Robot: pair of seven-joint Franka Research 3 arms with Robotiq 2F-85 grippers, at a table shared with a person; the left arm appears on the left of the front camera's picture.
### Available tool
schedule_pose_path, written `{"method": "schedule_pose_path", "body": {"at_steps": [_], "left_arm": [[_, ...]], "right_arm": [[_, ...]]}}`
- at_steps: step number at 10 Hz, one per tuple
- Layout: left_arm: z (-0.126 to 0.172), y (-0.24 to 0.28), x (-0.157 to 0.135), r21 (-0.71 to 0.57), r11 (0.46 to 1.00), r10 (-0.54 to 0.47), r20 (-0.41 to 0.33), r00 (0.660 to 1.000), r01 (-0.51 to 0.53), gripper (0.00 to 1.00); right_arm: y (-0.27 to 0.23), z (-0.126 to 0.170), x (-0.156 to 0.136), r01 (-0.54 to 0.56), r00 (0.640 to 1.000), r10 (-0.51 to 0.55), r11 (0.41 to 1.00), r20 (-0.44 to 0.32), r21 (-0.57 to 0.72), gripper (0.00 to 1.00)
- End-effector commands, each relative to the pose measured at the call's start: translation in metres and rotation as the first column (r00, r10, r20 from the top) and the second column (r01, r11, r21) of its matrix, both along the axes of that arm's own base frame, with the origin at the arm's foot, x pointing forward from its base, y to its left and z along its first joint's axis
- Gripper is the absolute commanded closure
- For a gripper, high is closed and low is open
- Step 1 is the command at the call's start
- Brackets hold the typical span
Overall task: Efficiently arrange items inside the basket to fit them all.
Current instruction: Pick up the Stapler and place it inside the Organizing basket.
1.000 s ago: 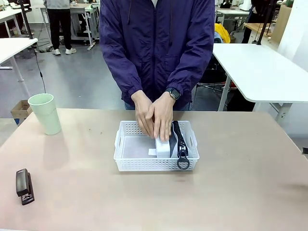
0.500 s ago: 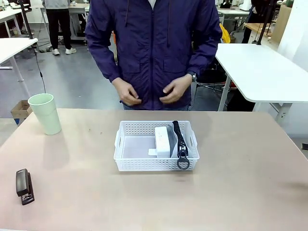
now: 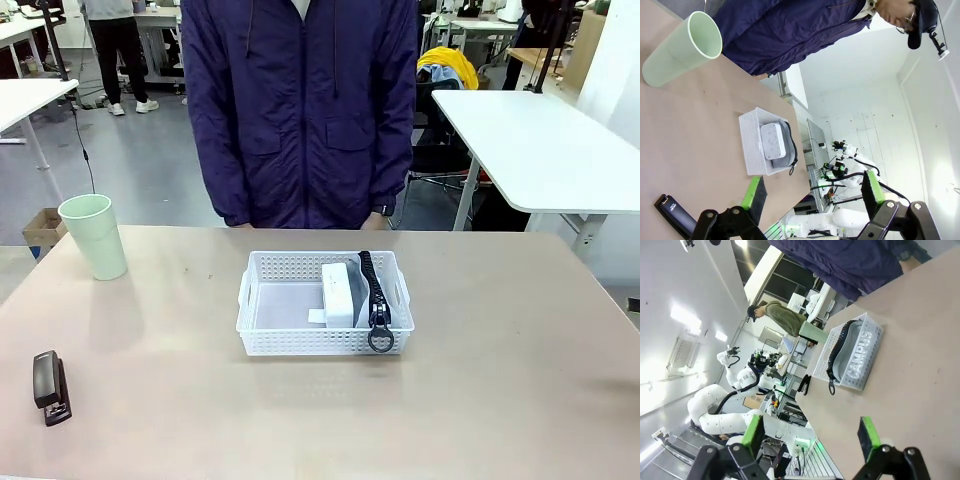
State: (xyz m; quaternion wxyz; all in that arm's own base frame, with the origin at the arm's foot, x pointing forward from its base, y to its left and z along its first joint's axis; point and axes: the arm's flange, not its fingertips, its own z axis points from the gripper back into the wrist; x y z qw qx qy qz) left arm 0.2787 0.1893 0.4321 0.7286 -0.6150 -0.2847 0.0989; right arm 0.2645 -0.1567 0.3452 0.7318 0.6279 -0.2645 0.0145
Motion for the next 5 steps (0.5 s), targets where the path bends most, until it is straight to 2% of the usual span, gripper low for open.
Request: {"method": "schedule_pose_path", "body": {"at_steps": [1,5], "left_arm": [[0.0006,-0.0007,-0.0015,-0.003,1.0,-0.004,0.025,1.0,0.004,0.0],[0.0006,-0.0007,-0.0015,-0.003,1.0,-0.004,0.025,1.0,0.004,0.0]], "right_arm": [[0.0005,0.0042,-0.0009,0.009,1.0,-0.009,1.0,-0.001,0.017,0.0],[0.0005,0.0042,-0.0009,0.009,1.0,-0.009,1.0,-0.001,0.017,0.0]]}}
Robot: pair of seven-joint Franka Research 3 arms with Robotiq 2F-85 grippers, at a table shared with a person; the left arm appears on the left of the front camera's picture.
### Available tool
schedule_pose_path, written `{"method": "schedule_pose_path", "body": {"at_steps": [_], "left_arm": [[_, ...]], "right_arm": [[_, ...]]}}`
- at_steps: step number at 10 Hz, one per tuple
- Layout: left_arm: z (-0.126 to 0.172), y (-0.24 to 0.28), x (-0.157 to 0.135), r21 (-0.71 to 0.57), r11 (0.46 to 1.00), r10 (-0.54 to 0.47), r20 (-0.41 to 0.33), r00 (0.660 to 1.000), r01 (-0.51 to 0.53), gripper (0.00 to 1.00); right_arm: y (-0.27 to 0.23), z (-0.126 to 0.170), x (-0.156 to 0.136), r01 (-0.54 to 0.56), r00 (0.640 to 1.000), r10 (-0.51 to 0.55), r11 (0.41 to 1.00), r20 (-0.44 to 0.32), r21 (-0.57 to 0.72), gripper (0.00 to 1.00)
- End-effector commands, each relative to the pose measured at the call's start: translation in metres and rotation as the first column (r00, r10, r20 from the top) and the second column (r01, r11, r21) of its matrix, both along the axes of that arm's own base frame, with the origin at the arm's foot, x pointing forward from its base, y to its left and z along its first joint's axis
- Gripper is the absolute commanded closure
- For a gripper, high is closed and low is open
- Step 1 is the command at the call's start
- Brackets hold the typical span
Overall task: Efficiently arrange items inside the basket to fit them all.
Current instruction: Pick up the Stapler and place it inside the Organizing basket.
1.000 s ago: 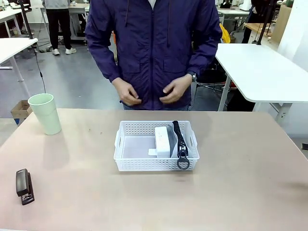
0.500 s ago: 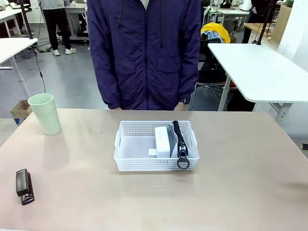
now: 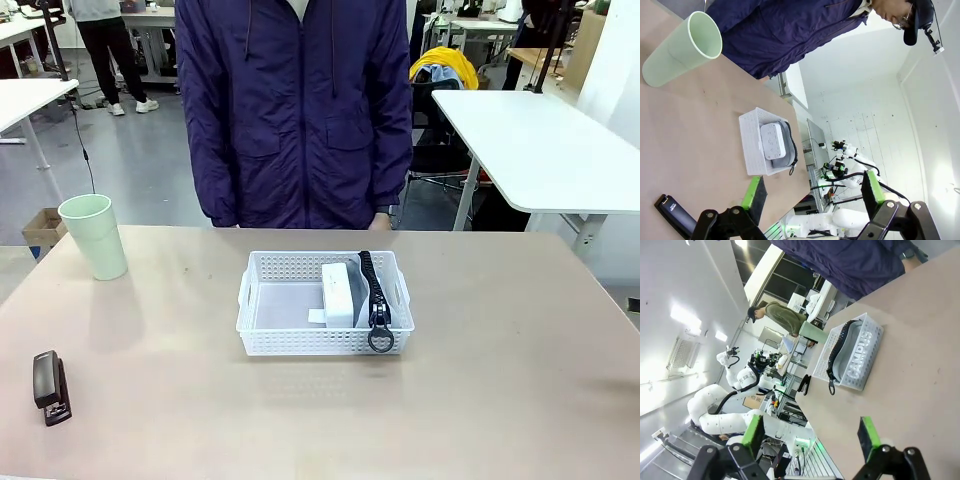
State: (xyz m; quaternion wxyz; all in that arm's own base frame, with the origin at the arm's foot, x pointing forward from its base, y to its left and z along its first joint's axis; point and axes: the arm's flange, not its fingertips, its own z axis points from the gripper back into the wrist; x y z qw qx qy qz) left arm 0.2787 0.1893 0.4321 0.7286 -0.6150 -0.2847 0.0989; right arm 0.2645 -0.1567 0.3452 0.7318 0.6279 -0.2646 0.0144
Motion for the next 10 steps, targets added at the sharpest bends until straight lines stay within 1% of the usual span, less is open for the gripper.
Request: {"method": "schedule_pose_path", "body": {"at_steps": [1,2,3,4,5,6,7,8,9,10], "left_arm": [[0.001,-0.001,-0.001,-0.003,1.0,-0.004,0.025,1.0,0.004,0.0],[0.0,0.0,0.0,0.0,1.0,0.0,0.0,1.0,0.0,0.0],[0.01,-0.01,-0.002,0.069,0.988,-0.135,-0.009,0.991,0.136,0.0],[0.02,-0.019,-0.002,0.118,0.97,-0.211,-0.026,0.977,0.212,0.0],[0.04,-0.033,-0.007,0.233,0.922,-0.298,-0.081,0.951,0.309,0.0],[0.052,-0.044,-0.01,0.339,0.865,-0.331,-0.165,0.929,0.369,0.0],[0.057,-0.059,-0.013,0.433,0.801,-0.331,-0.254,0.909,0.413,0.0],[0.057,-0.077,-0.013,0.501,0.741,-0.33,-0.308,0.892,0.447,0.0],[0.056,-0.101,-0.012,0.571,0.665,-0.329,-0.355,0.875,0.481,0.0],[0.047,-0.126,-0.009,0.645,0.556,-0.301,-0.432,0.85,0.525,0.0]], "right_arm": [[0.001,0.004,-0.001,0.009,1.0,-0.009,1.0,-0.001,0.017,0.0],[0.001,0.004,-0.001,0.009,1.0,-0.009,1.0,-0.001,0.017,0.0],[0.001,0.004,-0.001,0.009,1.0,-0.009,1.0,-0.001,0.017,0.0],[0.001,0.004,-0.001,0.009,1.0,-0.009,1.0,-0.001,0.017,0.0],[0.001,0.004,-0.001,0.009,1.0,-0.009,1.0,-0.001,0.017,0.0],[0.001,0.004,-0.001,0.009,1.0,-0.009,1.0,-0.001,0.017,0.0],[0.001,0.004,-0.001,0.009,1.0,-0.009,1.0,-0.001,0.017,0.0],[0.001,0.004,-0.001,0.009,1.0,-0.009,1.0,-0.001,0.017,0.0],[0.001,0.004,-0.001,0.009,1.0,-0.009,1.0,-0.001,0.017,0.0],[0.001,0.004,-0.001,0.009,1.0,-0.009,1.0,-0.001,0.017,0.0]]}}
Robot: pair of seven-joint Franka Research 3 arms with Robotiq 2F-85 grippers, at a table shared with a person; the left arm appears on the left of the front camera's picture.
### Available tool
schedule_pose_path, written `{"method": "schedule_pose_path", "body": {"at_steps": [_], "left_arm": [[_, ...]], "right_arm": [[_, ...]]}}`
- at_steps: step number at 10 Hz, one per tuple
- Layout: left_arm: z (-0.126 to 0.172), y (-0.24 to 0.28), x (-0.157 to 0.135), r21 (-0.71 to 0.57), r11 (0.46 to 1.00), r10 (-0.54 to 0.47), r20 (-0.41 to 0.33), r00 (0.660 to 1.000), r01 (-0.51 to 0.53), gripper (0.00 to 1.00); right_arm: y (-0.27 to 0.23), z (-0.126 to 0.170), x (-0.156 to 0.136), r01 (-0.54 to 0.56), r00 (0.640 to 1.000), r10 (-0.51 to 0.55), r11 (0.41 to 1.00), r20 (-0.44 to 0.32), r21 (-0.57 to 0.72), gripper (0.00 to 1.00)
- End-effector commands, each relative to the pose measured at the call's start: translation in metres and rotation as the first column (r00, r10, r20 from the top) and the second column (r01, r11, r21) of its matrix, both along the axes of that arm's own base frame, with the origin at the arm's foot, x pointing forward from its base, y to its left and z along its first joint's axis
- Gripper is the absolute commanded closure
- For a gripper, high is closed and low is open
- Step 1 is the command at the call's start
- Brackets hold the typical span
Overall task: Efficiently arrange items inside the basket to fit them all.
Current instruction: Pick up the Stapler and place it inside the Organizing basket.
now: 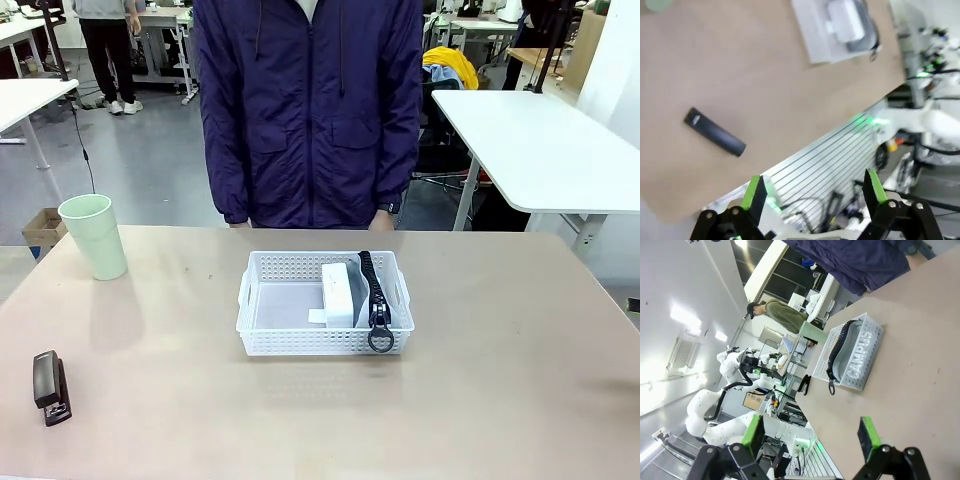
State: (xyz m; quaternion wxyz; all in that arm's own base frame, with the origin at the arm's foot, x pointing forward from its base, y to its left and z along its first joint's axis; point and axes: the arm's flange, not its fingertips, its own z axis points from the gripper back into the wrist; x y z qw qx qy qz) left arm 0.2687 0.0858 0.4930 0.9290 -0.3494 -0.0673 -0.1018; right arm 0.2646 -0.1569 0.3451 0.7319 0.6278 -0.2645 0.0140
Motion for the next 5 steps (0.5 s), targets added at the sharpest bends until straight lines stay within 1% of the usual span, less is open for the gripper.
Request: {"method": "schedule_pose_path", "body": {"at_steps": [1,2,3,4,5], "left_arm": [[-0.021,-0.038,0.001,0.233,0.97,-0.057,-0.075,0.996,0.073,0.0],[-0.03,-0.053,0.002,0.319,0.942,-0.069,-0.119,0.99,0.104,0.0],[-0.045,-0.062,0.009,0.421,0.905,-0.015,-0.108,0.994,0.06,0.0],[-0.056,-0.066,0.017,0.484,0.875,0.045,-0.13,0.991,0.024,0.0],[-0.06,-0.066,0.023,0.482,0.876,0.074,-0.135,0.988,0.0,0.0]], "right_arm": [[0.001,0.004,-0.001,0.008,1.0,-0.008,1.0,0.0,0.017,0.0],[0.001,0.004,-0.001,0.008,1.0,-0.008,1.0,0.0,0.017,0.0],[0.001,0.004,-0.001,0.008,1.0,-0.008,1.0,0.0,0.017,0.0],[0.001,0.004,-0.001,0.008,1.0,-0.008,1.0,0.0,0.017,0.0],[0.001,0.004,-0.001,0.008,1.0,-0.008,1.0,0.0,0.017,0.0]]}}
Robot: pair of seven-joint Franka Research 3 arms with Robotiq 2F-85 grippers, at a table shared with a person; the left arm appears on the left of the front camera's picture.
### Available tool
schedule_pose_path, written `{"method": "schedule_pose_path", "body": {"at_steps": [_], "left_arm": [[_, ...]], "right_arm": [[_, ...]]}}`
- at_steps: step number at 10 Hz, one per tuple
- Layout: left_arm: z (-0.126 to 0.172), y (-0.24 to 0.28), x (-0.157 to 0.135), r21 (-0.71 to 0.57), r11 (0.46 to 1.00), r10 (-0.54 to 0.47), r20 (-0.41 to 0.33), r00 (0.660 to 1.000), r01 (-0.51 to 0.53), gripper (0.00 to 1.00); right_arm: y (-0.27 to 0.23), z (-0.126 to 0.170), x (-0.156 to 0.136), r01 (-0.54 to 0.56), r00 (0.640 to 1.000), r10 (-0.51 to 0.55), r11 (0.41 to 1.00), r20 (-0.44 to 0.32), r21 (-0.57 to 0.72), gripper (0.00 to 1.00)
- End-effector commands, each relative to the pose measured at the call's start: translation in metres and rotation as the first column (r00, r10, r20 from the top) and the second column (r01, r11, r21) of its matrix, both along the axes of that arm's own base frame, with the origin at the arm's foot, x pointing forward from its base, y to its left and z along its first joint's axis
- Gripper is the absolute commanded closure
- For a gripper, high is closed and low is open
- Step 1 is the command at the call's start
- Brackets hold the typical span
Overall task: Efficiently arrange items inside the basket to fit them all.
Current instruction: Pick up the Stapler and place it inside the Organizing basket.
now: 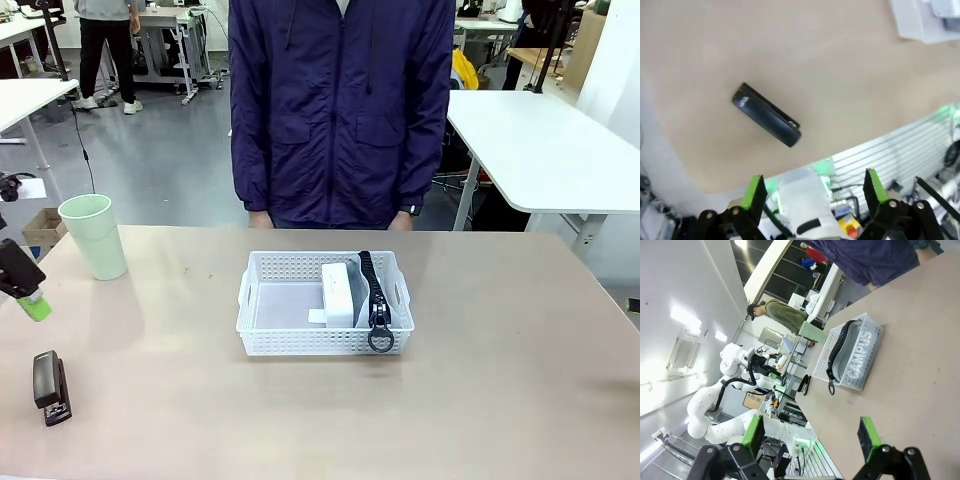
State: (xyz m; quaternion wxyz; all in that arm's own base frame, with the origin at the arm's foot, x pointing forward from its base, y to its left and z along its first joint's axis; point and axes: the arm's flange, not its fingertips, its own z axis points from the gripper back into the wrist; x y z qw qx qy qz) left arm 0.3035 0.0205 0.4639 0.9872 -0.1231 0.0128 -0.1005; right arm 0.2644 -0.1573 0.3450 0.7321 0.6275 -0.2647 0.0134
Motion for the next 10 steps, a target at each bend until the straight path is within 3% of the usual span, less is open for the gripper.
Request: {"method": "schedule_pose_path", "body": {"at_steps": [1,2,7,9,10], "left_arm": [[-0.025,-0.002,-0.008,-0.046,0.997,0.06,0.001,0.998,-0.06,0.0],[0.0,0.0,0.0,0.0,1.0,0.0,0.0,1.0,0.0,0.0],[-0.001,-0.003,0.004,-0.015,1.0,0.001,0.007,1.0,-0.001,0.0],[-0.02,-0.012,0.007,-0.003,0.97,0.242,-0.017,0.97,-0.242,0.0],[-0.027,-0.015,0.003,0.032,0.971,0.236,-0.026,0.971,-0.235,0.0]], "right_arm": [[0.001,0.004,-0.001,0.007,1.0,-0.007,1.0,0.0,0.017,0.0],[0.001,0.004,-0.001,0.007,1.0,-0.007,1.0,0.0,0.017,0.0],[0.001,0.004,-0.001,0.007,1.0,-0.007,1.0,0.0,0.017,0.0],[0.001,0.004,-0.001,0.007,1.0,-0.007,1.0,0.0,0.017,0.0],[0.001,0.004,-0.001,0.007,1.0,-0.007,1.0,0.0,0.017,0.0]]}}
